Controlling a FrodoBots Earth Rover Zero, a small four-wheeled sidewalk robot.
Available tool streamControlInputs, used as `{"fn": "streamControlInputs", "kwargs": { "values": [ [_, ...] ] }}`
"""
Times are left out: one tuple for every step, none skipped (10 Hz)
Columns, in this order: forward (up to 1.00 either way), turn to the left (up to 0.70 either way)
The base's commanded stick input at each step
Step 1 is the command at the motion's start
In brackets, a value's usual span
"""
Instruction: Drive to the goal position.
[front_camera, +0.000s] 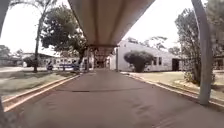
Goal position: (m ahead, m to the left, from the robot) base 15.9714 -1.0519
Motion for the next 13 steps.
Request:
{"fn": "streamControlInputs", "kwargs": {
  "values": [
    [0.5,0.0],
    [0.5,0.0],
    [0.5,0.0],
    [0.5,0.0],
    [0.5,0.0],
    [0.5,0.0],
    [0.5,0.0],
    [0.5,0.0],
    [0.5,0.0],
    [0.5,0.0],
    [0.5,0.0],
    [0.5,0.0],
    [0.5,0.0]
  ]
}}
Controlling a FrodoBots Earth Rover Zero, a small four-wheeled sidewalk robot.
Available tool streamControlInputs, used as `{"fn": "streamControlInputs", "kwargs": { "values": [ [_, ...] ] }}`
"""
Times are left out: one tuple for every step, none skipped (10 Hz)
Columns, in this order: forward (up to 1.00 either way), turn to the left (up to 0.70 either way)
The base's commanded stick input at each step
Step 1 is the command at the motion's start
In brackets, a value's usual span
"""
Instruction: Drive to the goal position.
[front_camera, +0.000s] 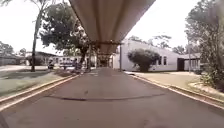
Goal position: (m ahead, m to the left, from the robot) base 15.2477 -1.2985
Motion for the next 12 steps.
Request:
{"fn": "streamControlInputs", "kwargs": {
  "values": [
    [0.5,0.0],
    [0.5,0.0],
    [0.5,0.0],
    [0.5,0.0],
    [0.5,0.0],
    [0.5,0.0],
    [0.5,0.0],
    [0.5,0.0],
    [0.5,0.0],
    [0.5,0.0],
    [0.5,0.0],
    [0.5,0.0]
  ]
}}
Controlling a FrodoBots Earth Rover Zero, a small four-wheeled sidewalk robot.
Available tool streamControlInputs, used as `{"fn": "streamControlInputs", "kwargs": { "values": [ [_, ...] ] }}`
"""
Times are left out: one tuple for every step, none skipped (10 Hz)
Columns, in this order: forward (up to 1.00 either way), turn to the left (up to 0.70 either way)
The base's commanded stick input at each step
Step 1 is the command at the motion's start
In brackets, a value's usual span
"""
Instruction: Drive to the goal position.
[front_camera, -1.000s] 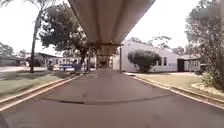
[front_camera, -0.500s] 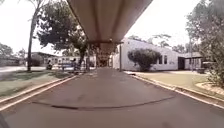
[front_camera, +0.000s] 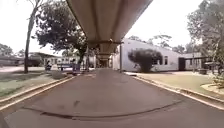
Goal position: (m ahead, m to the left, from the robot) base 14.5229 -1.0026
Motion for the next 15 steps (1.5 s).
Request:
{"fn": "streamControlInputs", "kwargs": {
  "values": [
    [0.5,0.0],
    [0.5,0.0],
    [0.5,0.0],
    [0.5,0.0],
    [0.5,0.0],
    [0.5,0.0],
    [0.5,0.0],
    [0.5,0.0],
    [0.5,0.0],
    [0.5,0.0],
    [0.5,0.0],
    [0.5,0.0],
    [0.5,0.0],
    [0.5,0.0],
    [0.5,0.0]
  ]
}}
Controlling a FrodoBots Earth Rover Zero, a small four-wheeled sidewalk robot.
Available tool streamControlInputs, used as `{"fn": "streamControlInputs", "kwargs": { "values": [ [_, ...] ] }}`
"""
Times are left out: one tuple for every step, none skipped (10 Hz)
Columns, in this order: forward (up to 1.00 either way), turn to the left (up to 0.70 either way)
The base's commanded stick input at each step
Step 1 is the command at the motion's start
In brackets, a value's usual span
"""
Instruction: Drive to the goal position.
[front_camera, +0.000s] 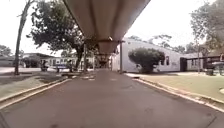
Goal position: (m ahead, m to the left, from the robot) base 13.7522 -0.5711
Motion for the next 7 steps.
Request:
{"fn": "streamControlInputs", "kwargs": {
  "values": [
    [0.5,0.0],
    [0.5,0.0],
    [0.5,0.0],
    [0.5,0.0],
    [0.5,0.0],
    [0.5,0.0],
    [0.5,0.0]
  ]
}}
